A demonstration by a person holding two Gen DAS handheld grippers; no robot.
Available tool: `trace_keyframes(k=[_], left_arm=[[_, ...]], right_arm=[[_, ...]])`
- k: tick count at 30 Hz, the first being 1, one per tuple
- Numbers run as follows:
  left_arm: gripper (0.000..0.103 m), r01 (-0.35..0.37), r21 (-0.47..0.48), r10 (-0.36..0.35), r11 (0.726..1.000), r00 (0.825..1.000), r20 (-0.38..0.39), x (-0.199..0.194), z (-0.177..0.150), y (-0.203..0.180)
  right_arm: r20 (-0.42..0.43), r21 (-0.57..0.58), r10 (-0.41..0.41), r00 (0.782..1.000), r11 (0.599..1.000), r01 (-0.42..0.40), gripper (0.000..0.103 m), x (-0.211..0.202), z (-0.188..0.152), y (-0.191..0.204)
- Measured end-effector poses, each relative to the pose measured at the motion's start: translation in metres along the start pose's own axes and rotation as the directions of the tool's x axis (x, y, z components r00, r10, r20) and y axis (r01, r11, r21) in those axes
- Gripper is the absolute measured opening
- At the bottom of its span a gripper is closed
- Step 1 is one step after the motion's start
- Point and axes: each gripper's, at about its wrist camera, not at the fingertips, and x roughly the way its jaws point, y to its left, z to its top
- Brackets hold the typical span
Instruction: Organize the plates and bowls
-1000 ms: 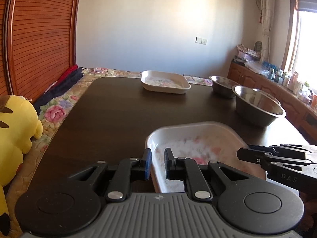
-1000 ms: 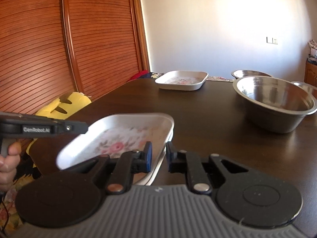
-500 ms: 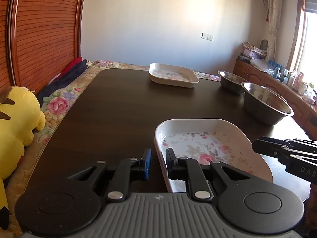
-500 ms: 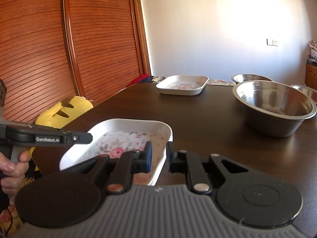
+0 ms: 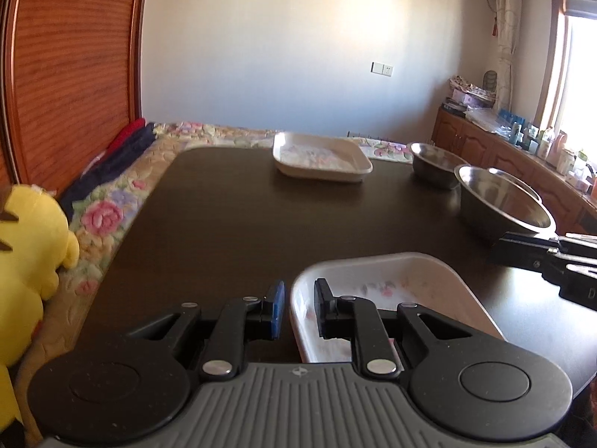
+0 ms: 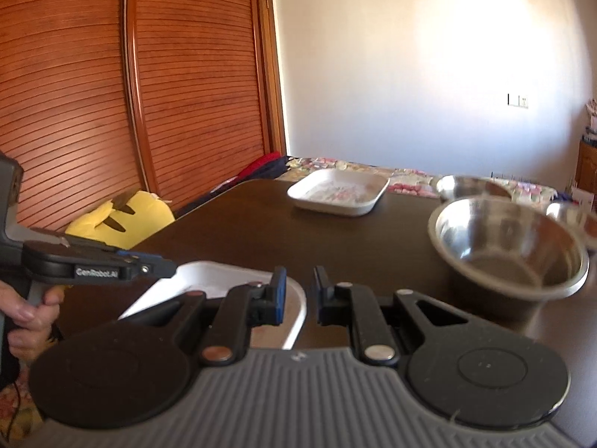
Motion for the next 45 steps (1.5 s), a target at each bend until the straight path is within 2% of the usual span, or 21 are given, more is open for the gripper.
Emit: trace_keyframes(k=[5, 8, 9, 10, 12, 15, 20, 30, 38, 40, 42, 45], left_arm=[[0.022, -0.01, 0.045, 0.01, 0.999, 1.0, 0.01, 0.013, 0.029, 0.003], [0.029, -0.016, 0.084, 0.015, 0.996, 1.0, 0.012, 0.024, 0.046, 0.004], [0.032, -0.019, 0.099, 0.018, 0.995, 1.0, 0.012, 0.029, 0.052, 0.004], [0.037, -0.022, 0.109, 0.021, 0.994, 1.0, 0.013, 0.033, 0.057, 0.004], [0.043, -0.023, 0.125, 0.022, 0.992, 1.0, 0.015, 0.042, 0.067, 0.006], [0.048, -0.012, 0.136, 0.011, 0.991, 1.0, 0.005, 0.058, 0.08, 0.008], [0.049, 0.005, 0.144, -0.002, 0.99, 1.0, -0.02, 0.088, 0.099, 0.012], [0.048, 0.039, 0.123, -0.03, 0.992, 0.997, -0.068, 0.143, 0.123, 0.021], [0.037, 0.046, 0.097, -0.038, 0.994, 0.996, -0.083, 0.182, 0.134, 0.029], [0.033, 0.049, 0.093, -0.041, 0.994, 0.995, -0.089, 0.191, 0.136, 0.03], [0.028, 0.053, 0.094, -0.044, 0.994, 0.995, -0.091, 0.197, 0.137, 0.03], [0.021, 0.051, 0.086, -0.043, 0.995, 0.995, -0.09, 0.205, 0.139, 0.03]], right_arm=[[-0.013, -0.029, 0.006, 1.0, 1.0, -0.006, 0.017, 0.016, 0.03, -0.017], [-0.028, -0.056, 0.004, 1.0, 0.998, -0.005, 0.017, 0.03, 0.049, -0.027], [-0.035, -0.061, 0.002, 0.999, 0.998, -0.004, 0.02, 0.036, 0.055, -0.03], [-0.045, -0.063, -0.001, 0.999, 0.998, -0.002, 0.029, 0.043, 0.061, -0.034], [-0.068, -0.063, 0.003, 0.998, 0.998, -0.007, 0.039, 0.058, 0.072, -0.041], [-0.113, -0.057, -0.005, 0.994, 0.998, -0.002, 0.04, 0.084, 0.083, -0.047], [-0.193, -0.02, 0.0, 0.981, 1.0, -0.004, 0.04, 0.124, 0.095, -0.059], [-0.316, 0.001, -0.025, 0.949, 1.0, 0.027, 0.04, 0.185, 0.106, -0.075], [-0.392, 0.025, -0.04, 0.919, 0.998, 0.054, 0.039, 0.212, 0.103, -0.09], [-0.407, 0.033, -0.039, 0.913, 0.998, 0.057, 0.036, 0.217, 0.103, -0.092], [-0.427, 0.034, -0.037, 0.904, 0.998, 0.057, 0.027, 0.224, 0.104, -0.095], [-0.441, 0.028, -0.033, 0.897, 0.998, 0.051, 0.023, 0.228, 0.105, -0.094]])
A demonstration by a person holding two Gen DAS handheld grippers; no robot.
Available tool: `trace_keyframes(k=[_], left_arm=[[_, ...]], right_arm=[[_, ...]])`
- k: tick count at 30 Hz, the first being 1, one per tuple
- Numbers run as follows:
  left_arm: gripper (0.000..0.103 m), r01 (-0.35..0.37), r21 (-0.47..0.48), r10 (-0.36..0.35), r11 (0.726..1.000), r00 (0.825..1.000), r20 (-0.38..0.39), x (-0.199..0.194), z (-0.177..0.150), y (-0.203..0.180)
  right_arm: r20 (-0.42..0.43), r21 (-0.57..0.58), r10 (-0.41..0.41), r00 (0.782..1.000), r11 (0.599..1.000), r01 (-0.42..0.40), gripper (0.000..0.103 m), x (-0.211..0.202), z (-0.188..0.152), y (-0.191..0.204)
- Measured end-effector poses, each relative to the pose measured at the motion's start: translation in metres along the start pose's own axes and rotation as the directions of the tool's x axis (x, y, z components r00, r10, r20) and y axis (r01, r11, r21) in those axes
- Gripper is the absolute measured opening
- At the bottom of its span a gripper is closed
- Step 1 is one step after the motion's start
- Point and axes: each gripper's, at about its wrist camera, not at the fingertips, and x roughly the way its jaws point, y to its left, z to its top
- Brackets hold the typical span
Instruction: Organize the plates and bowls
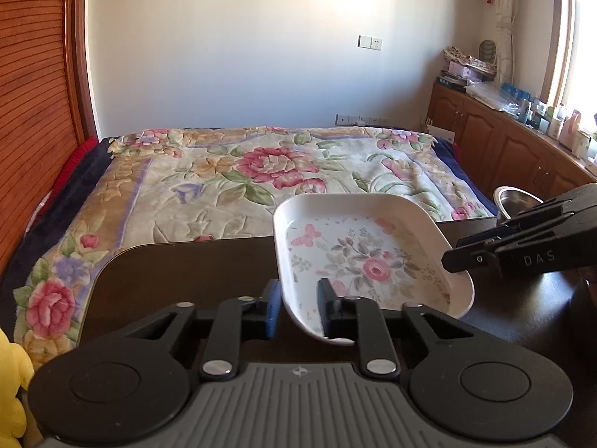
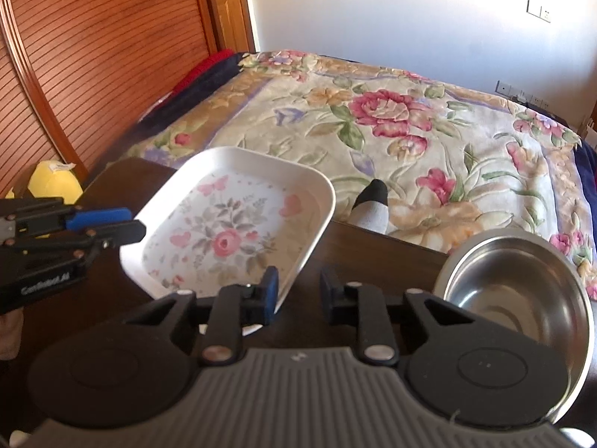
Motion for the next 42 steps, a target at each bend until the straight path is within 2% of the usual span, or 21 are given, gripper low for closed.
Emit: trace_keyframes(k=[9, 12, 17, 26, 33, 42], left_arm=[[0.019, -0.009, 0.006, 0.009, 1.0, 1.0, -0.017, 0.016, 0.002, 0.003], [0.019, -0.01, 0.005, 0.01, 1.0, 1.0, -0.025, 0.02, 0.001, 0.005], [0.016, -0.008, 0.014, 0.008, 1.0, 1.0, -0.027, 0.021, 0.001, 0.005], [0.015, -0.004, 0.002, 0.004, 1.0, 0.999, -0.034, 0.015, -0.002, 0.007], [0.015, 0.013, -0.008, -0.013, 1.0, 1.0, -0.023, -0.016, -0.012, 0.003], [0.015, -0.009, 0.017, 0.009, 1.0, 1.0, 0.026, -0.068, -0.014, -0.01]], right_arm=[[-0.057, -0.044, 0.001, 0.998, 0.999, -0.004, 0.021, 0.012, 0.008, 0.002], [-0.076, -0.055, 0.019, 0.997, 0.998, -0.023, 0.016, 0.015, 0.009, 0.003], [-0.083, -0.106, 0.016, 0.996, 0.994, -0.025, 0.015, 0.015, 0.009, 0.009], [-0.078, -0.084, 0.044, 0.996, 0.995, -0.05, 0.015, 0.013, 0.006, 0.008], [-0.038, -0.052, 0.072, 0.997, 0.996, -0.074, 0.013, -0.008, -0.001, 0.01], [0.017, -0.061, 0.109, 0.994, 0.992, -0.108, 0.014, -0.048, -0.015, 0.021]])
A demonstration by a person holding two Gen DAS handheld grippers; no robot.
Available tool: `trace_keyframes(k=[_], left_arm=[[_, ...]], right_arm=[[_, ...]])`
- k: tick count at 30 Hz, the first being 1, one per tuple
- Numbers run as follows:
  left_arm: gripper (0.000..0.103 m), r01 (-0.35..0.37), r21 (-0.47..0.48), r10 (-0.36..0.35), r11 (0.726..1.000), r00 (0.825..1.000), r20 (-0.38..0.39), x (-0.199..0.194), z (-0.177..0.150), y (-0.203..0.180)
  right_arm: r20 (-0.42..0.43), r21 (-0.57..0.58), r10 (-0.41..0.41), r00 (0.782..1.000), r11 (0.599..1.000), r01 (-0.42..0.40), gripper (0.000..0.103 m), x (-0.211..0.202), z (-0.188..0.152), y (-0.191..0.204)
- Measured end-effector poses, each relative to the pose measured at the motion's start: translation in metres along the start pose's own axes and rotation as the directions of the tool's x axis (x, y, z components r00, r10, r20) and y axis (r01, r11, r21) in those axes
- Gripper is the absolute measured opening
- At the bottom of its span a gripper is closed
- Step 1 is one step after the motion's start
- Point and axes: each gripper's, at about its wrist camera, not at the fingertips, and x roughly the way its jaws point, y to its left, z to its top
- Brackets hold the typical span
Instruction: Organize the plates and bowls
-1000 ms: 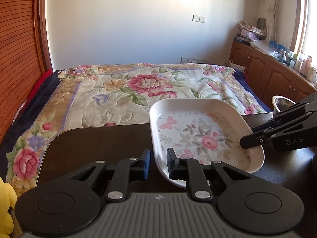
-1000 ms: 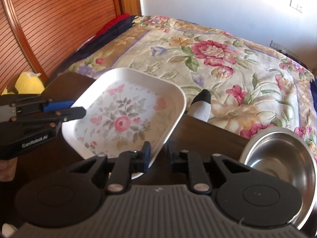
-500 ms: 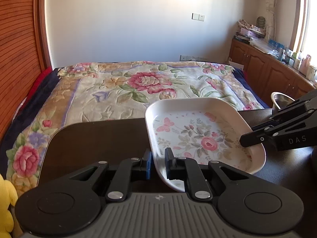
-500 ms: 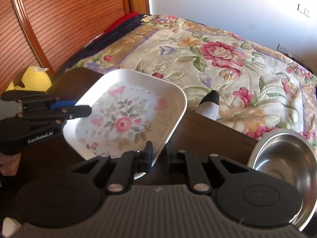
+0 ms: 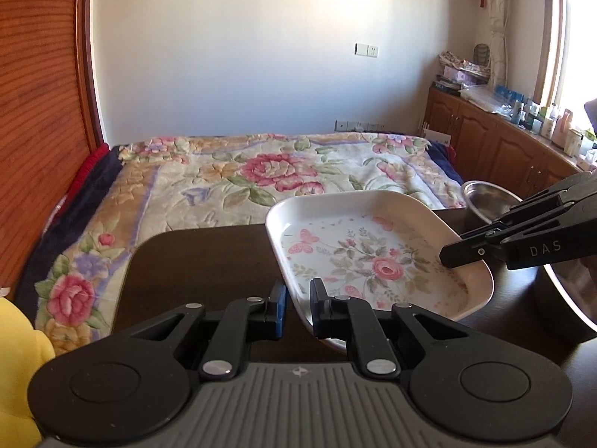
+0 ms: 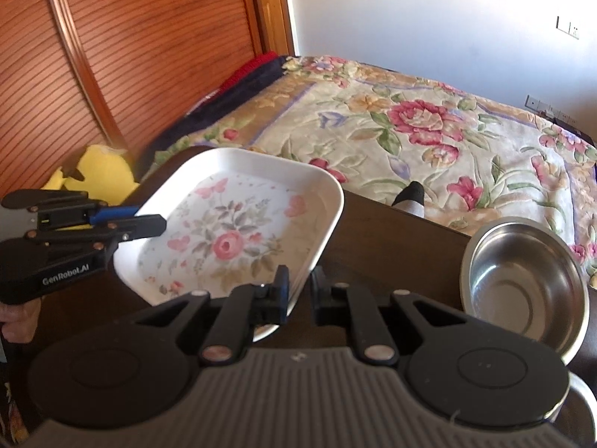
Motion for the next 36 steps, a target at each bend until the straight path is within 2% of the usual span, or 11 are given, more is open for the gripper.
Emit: trace_keyframes(k=[9, 23, 36], left_arm=[[0.015, -0.013, 0.017, 0.012, 1.0, 0.999, 0.037, -0.04, -0.003, -0.01], [0.015, -0.009, 0.035, 0.007, 0.999, 0.997, 0.075, -0.081, -0.008, -0.024], [0.015, 0.019, 0.014, -0.02, 1.0, 0.997, 0.078, -0.111, -0.042, -0.037]], right_arm=[[0.047, -0.004, 0.021, 0.999, 1.0, -0.021, 0.014, -0.031, -0.01, 0.01], [0.093, -0.022, 0.011, 0.996, 1.0, -0.009, 0.014, -0.068, -0.027, 0.021], [0.103, -0.001, 0.024, 0.994, 1.0, -0.024, 0.014, -0.088, -0.065, 0.032]])
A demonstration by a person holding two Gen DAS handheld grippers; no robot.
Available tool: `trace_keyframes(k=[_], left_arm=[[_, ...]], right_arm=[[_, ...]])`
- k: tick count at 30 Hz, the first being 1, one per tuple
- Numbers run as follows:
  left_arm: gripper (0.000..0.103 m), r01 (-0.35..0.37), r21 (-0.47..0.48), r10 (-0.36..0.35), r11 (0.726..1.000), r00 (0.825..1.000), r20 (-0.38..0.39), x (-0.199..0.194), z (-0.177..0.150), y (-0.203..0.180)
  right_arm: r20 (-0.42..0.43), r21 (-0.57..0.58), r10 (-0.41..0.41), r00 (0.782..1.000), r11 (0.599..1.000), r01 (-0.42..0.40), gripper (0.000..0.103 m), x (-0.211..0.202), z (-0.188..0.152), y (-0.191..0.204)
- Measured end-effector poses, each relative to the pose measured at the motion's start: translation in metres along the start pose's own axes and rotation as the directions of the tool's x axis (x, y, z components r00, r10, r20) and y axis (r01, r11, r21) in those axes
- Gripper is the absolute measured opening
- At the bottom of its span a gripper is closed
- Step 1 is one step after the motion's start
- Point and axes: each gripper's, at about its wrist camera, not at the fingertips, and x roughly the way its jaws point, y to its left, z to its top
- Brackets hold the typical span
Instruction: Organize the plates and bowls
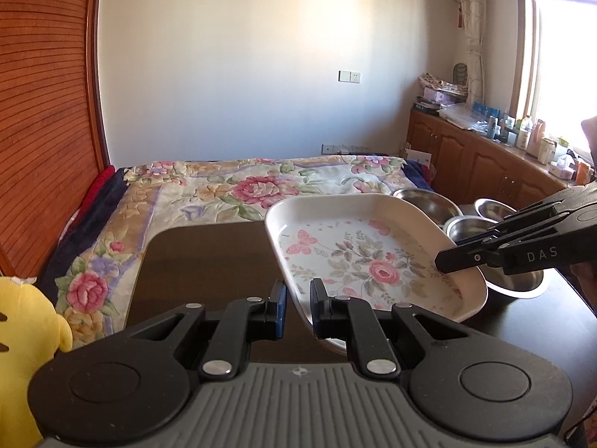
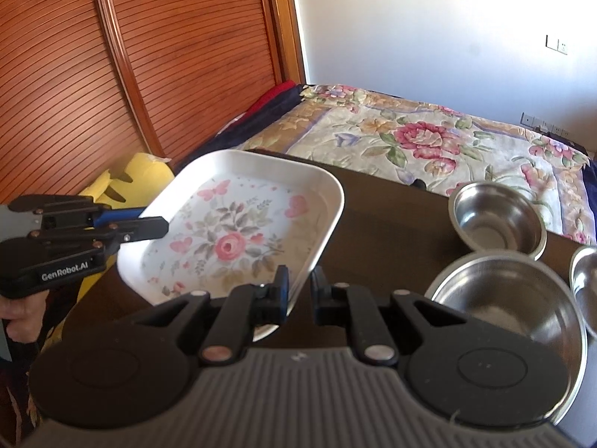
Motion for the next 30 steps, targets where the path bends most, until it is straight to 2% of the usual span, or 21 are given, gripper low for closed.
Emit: trace_keyframes(k=[17, 30], left_arm=[[0.015, 0.026, -0.013, -0.026, 1.0, 1.0, 0.008, -0.046, -0.041, -0.016], [0.015, 0.027, -0.033, -0.027, 0.999, 1.0, 0.002, -0.056, -0.068, -0.019]], right_arm=[[0.025, 0.02, 0.047, 0.999, 0.999, -0.047, 0.014, -0.033, -0.039, 0.014], [0.024, 0.01, 0.068, 0.997, 0.998, -0.068, 0.014, -0.032, -0.059, 0.02]])
